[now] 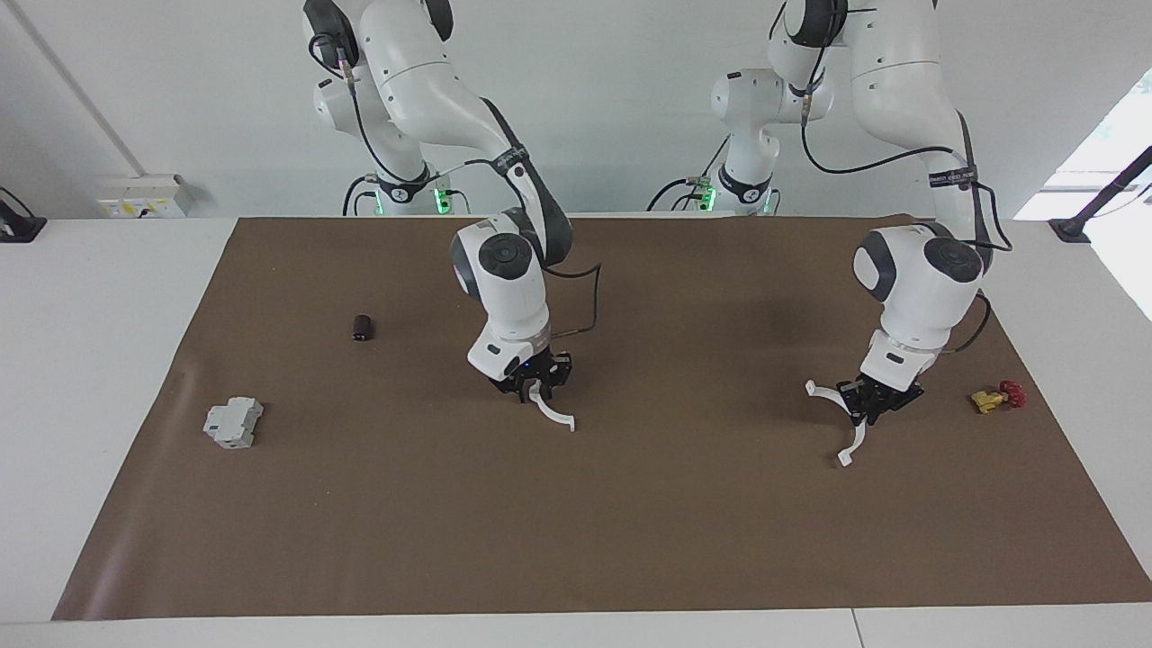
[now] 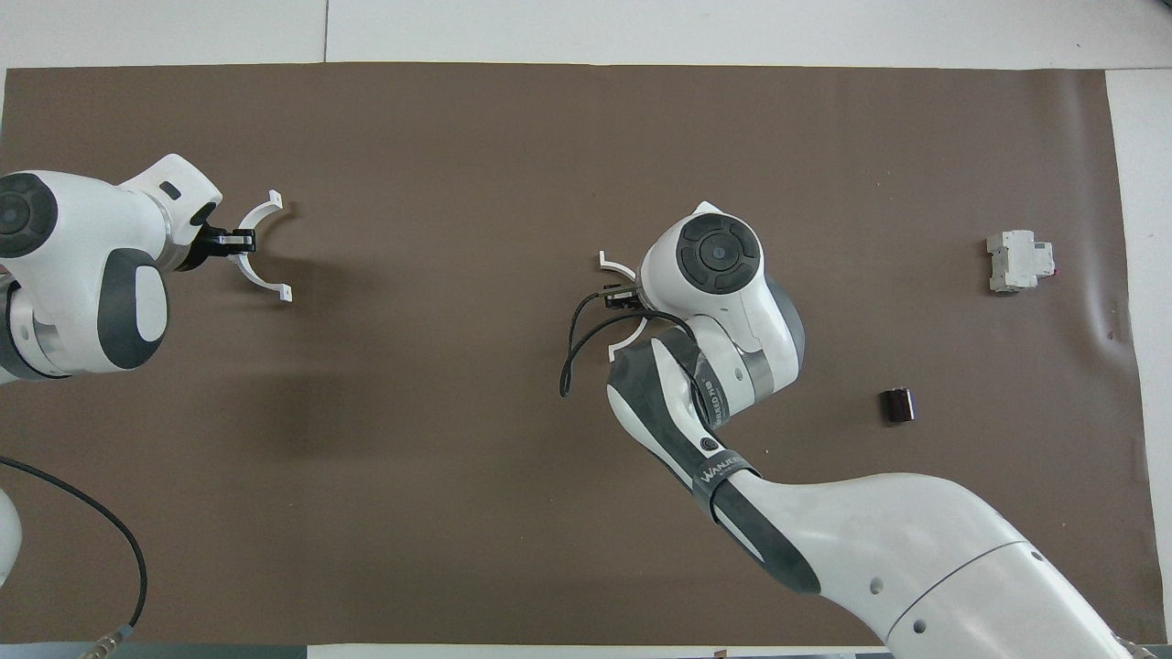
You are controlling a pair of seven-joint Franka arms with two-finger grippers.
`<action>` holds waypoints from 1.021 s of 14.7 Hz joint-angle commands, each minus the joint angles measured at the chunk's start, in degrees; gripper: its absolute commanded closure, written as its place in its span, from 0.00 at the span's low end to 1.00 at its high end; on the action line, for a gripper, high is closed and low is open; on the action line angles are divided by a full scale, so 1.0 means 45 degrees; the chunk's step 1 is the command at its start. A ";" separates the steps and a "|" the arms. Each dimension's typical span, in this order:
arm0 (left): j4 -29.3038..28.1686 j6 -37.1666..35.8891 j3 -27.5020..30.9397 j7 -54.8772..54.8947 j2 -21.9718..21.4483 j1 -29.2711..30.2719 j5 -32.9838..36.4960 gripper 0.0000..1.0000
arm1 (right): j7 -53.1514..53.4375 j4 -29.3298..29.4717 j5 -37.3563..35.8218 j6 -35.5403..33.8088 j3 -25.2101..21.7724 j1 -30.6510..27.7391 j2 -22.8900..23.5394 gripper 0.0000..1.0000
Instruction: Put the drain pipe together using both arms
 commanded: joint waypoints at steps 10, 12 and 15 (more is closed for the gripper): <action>0.2610 -0.2894 0.0121 -0.6432 0.0503 -0.5071 0.1258 1.00 | -0.0005 0.3180 -0.0161 -0.9045 -0.0137 -0.3026 -0.3638 0.00; 0.3390 -0.3343 0.0180 -0.7663 0.1226 -0.6049 0.1492 1.00 | -0.0083 0.3965 -0.0161 -1.0534 -0.0137 -0.3709 -0.4184 0.00; 0.3862 -0.3326 0.0180 -0.8623 0.2026 -0.7046 0.1591 1.00 | -0.1133 0.3869 -0.0141 -1.1533 -0.0157 -0.4530 -0.5220 0.00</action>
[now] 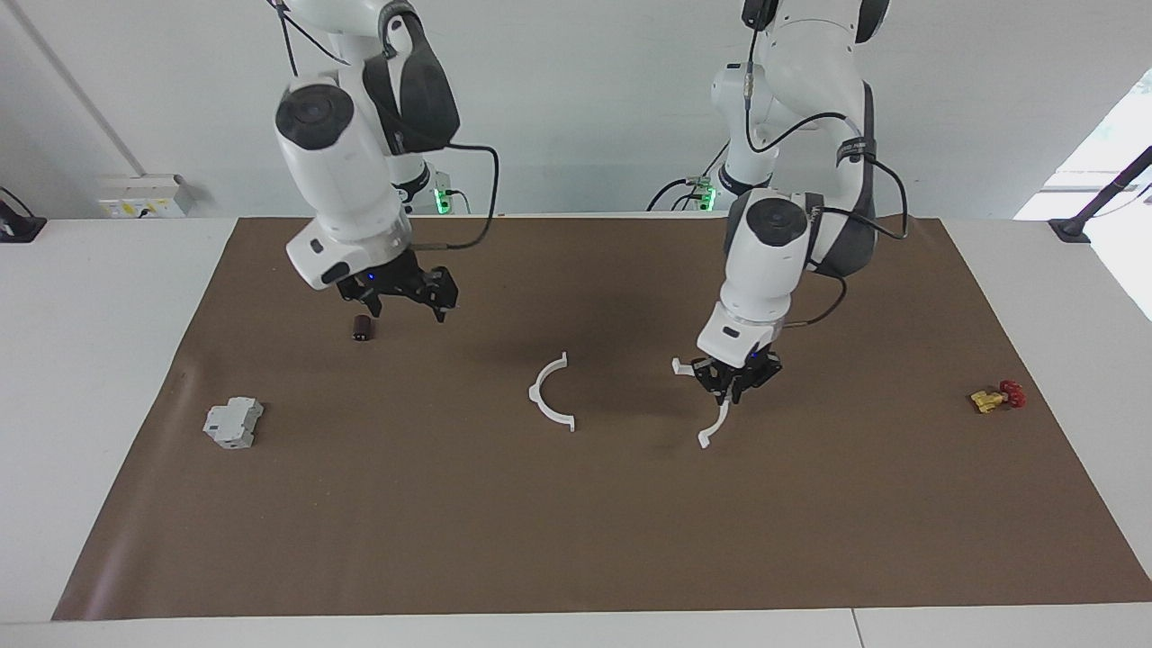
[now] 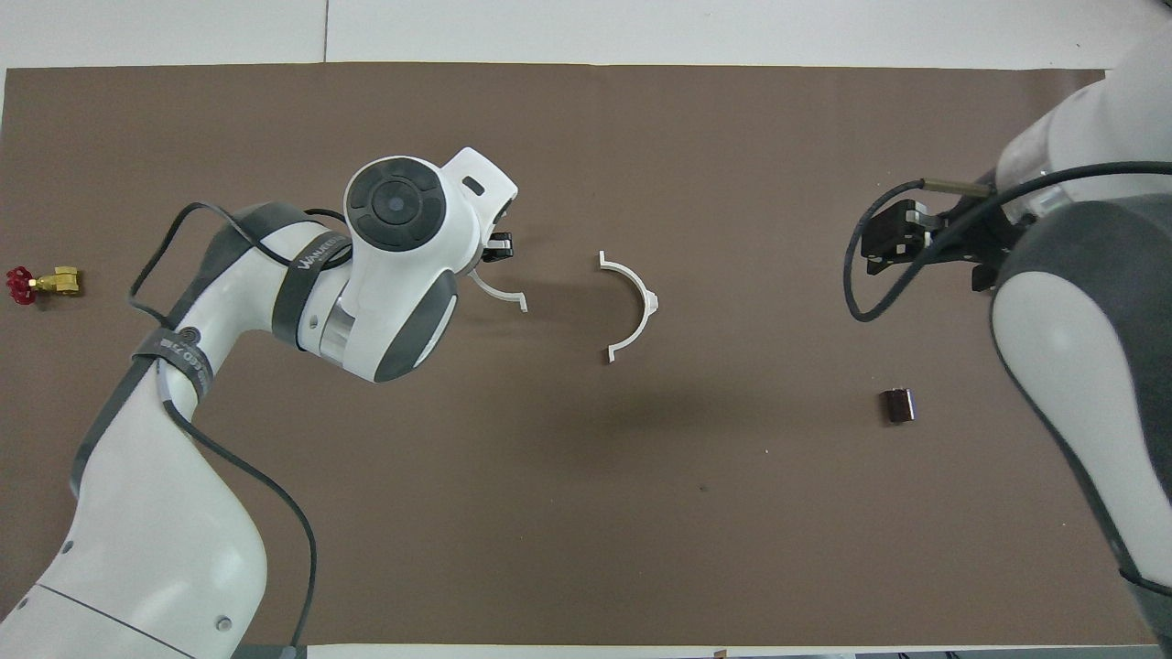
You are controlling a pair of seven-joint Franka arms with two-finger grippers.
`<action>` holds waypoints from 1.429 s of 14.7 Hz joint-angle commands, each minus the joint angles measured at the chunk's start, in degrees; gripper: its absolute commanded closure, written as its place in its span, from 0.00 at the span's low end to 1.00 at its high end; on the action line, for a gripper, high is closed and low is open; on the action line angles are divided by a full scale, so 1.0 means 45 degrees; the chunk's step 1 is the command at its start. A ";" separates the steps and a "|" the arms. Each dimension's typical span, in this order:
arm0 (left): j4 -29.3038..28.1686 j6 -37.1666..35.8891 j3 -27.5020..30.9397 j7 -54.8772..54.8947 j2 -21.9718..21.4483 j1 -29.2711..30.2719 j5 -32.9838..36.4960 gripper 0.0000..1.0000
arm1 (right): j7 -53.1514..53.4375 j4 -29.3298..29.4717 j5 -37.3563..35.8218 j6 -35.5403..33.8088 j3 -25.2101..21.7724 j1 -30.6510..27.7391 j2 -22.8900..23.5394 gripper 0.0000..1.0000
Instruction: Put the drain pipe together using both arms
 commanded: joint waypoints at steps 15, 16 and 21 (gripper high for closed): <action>-0.0710 0.1782 0.0240 -0.0955 0.0811 -0.2038 0.1213 1.00 | -0.2797 -0.2014 -0.0555 -0.0421 0.0181 -0.1857 -0.2163 0.00; -0.0711 0.1783 0.0240 -0.0955 0.0792 -0.2058 0.1213 1.00 | -0.2797 -0.2150 -0.0555 -0.0360 0.0181 -0.1857 -0.2222 0.00; -0.0750 0.1861 0.0240 -0.1052 0.0753 -0.2175 0.1213 1.00 | -0.2758 -0.2054 -0.0574 -0.0380 0.0161 -0.1857 -0.2106 0.00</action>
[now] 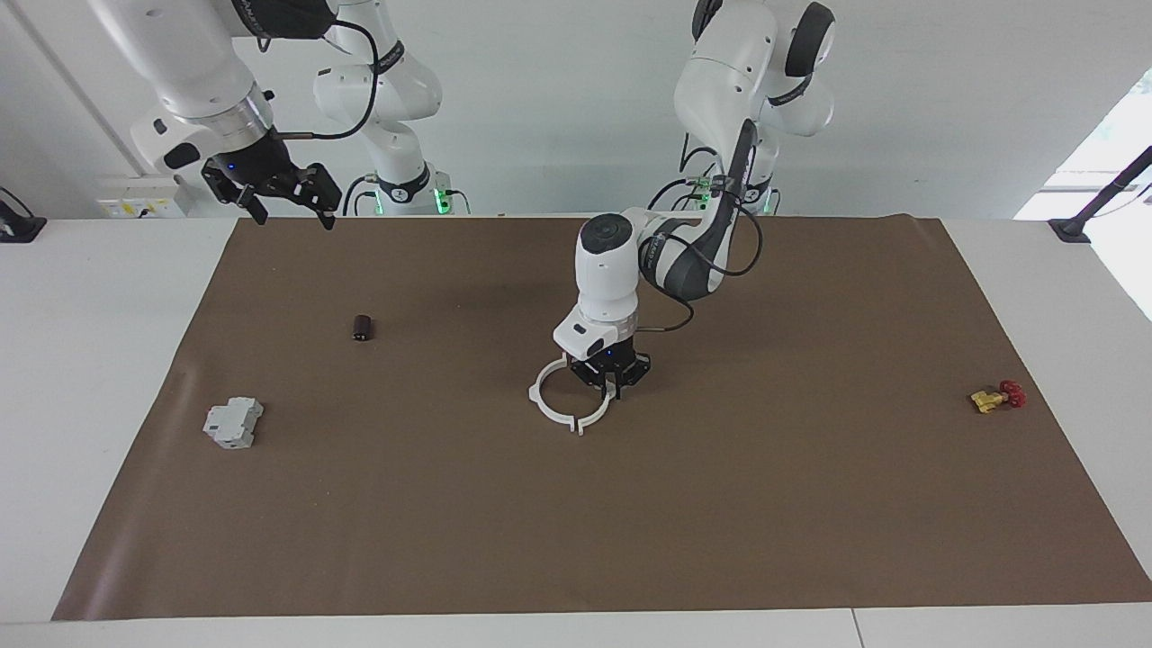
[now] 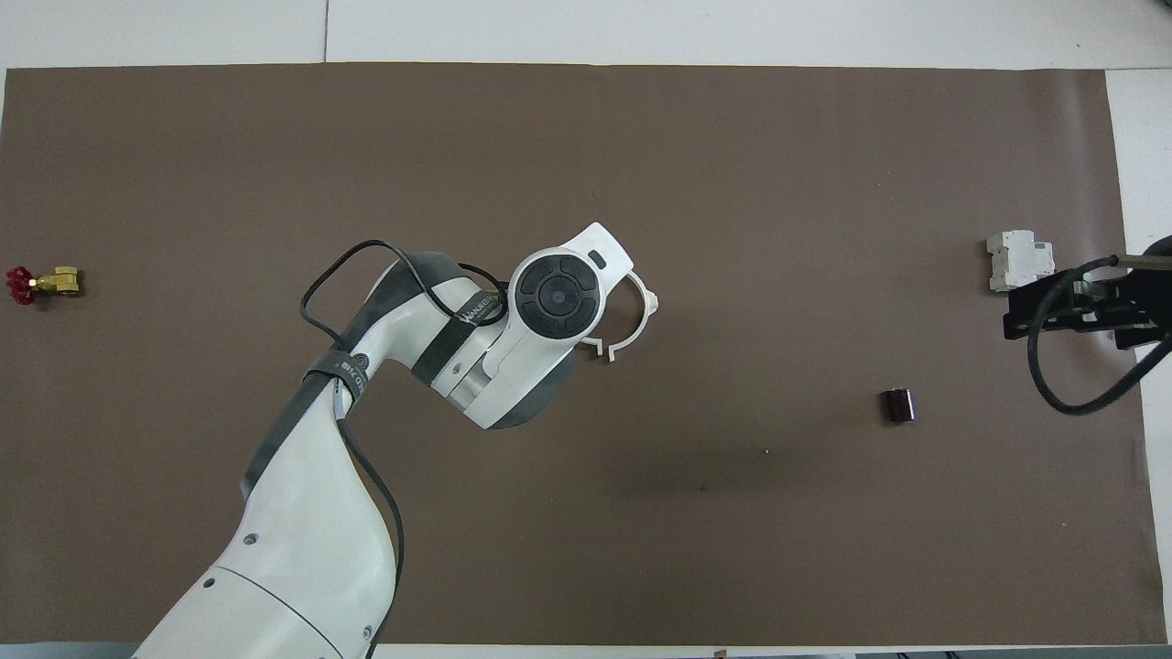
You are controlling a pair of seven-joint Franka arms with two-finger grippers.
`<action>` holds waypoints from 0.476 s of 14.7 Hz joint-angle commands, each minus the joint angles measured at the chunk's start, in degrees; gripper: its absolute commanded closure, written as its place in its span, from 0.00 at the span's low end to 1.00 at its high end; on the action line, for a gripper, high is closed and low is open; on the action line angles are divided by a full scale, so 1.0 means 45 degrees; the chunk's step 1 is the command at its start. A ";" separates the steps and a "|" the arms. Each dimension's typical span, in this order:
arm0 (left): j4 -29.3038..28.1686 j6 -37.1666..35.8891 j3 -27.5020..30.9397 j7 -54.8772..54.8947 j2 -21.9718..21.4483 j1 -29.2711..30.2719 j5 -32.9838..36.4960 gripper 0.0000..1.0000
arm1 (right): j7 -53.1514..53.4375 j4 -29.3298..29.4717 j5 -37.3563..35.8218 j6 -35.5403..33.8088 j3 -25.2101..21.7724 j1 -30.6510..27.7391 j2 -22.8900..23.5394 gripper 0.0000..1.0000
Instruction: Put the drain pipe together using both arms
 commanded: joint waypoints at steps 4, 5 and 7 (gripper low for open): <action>-0.0651 0.0315 0.0199 -0.0515 -0.0435 -0.0409 0.0349 1.00 | -0.0294 -0.0198 -0.0190 0.0388 0.0123 -0.0331 0.0066 0.00; -0.0651 0.0315 0.0199 -0.0515 -0.0435 -0.0409 0.0349 1.00 | -0.0294 -0.0179 -0.0152 0.0369 0.0123 -0.0390 0.0067 0.00; -0.0768 0.0334 0.0199 -0.0514 -0.0513 -0.0428 0.0349 1.00 | -0.0314 -0.0179 -0.0132 0.0389 0.0123 -0.0410 0.0087 0.00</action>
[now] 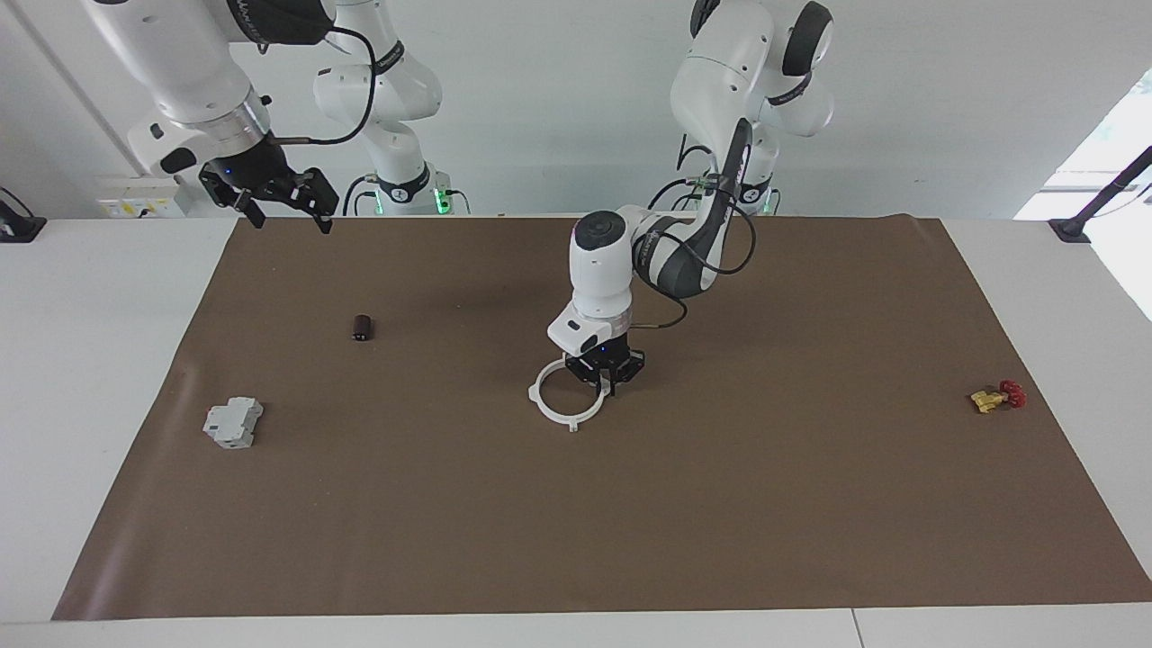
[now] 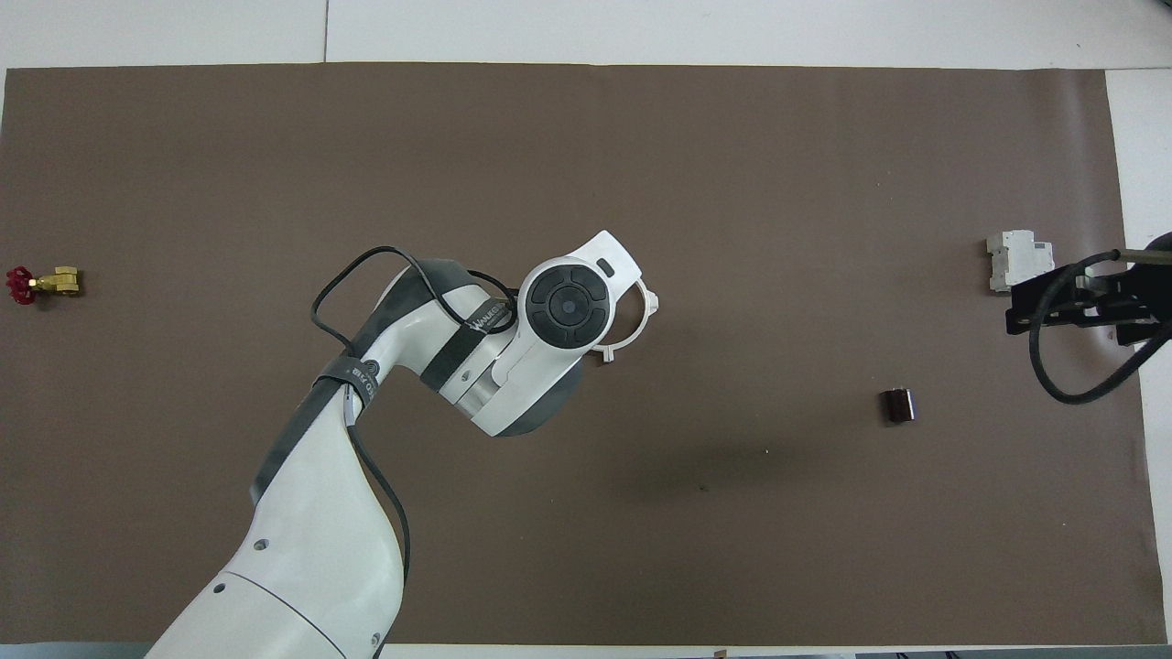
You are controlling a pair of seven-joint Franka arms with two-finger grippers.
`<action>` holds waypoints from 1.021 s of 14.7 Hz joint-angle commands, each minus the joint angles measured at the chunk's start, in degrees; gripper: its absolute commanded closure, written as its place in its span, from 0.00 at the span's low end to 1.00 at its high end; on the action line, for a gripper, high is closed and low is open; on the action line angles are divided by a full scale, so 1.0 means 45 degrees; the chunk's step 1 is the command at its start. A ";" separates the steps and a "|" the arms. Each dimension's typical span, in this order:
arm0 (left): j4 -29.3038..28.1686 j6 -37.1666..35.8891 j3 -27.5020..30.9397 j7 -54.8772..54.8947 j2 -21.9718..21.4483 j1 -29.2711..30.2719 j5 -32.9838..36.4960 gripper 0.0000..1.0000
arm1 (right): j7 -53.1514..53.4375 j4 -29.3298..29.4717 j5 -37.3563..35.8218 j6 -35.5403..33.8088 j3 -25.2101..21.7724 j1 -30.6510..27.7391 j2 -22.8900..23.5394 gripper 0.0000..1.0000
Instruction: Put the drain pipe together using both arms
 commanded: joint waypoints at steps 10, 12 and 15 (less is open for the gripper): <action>-0.0622 0.0505 0.0217 -0.0349 -0.0481 -0.0150 0.0329 1.00 | -0.0579 -0.0169 -0.0102 0.0521 0.0134 -0.0858 -0.0017 0.00; -0.0622 0.0563 0.0217 -0.0349 -0.0481 -0.0150 0.0348 1.00 | -0.0598 -0.0208 -0.0082 0.0521 0.0134 -0.0819 -0.0037 0.00; -0.0622 0.0603 0.0217 -0.0310 -0.0481 -0.0131 0.0348 1.00 | -0.0637 -0.0228 -0.0063 0.0481 0.0134 -0.0838 -0.0056 0.00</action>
